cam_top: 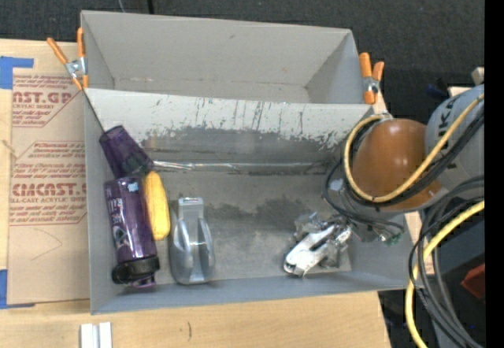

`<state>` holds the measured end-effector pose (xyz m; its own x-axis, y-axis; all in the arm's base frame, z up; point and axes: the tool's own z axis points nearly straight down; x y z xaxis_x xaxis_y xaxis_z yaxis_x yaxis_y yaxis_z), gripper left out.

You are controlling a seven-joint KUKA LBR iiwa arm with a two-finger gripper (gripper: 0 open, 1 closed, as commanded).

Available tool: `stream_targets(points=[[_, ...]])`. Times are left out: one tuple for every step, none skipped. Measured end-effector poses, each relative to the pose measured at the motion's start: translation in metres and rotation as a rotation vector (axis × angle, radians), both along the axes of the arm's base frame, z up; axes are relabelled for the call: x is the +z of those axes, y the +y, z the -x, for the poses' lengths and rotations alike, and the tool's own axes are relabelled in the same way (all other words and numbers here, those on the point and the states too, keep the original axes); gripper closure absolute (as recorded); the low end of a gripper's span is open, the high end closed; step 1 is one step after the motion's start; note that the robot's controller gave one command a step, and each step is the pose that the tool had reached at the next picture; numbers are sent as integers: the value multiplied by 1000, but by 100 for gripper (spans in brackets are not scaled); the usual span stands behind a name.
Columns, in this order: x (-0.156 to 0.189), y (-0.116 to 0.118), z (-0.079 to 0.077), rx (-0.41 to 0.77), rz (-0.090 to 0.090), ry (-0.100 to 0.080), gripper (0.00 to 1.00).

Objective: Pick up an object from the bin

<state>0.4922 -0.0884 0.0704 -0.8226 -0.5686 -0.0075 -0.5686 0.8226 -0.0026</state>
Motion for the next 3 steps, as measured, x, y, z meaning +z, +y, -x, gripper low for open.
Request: stream_targets(points=[[0, 0, 0, 0, 0, 0, 100], [0, 0, 0, 0, 0, 0, 100], [0, 0, 0, 0, 0, 0, 100]])
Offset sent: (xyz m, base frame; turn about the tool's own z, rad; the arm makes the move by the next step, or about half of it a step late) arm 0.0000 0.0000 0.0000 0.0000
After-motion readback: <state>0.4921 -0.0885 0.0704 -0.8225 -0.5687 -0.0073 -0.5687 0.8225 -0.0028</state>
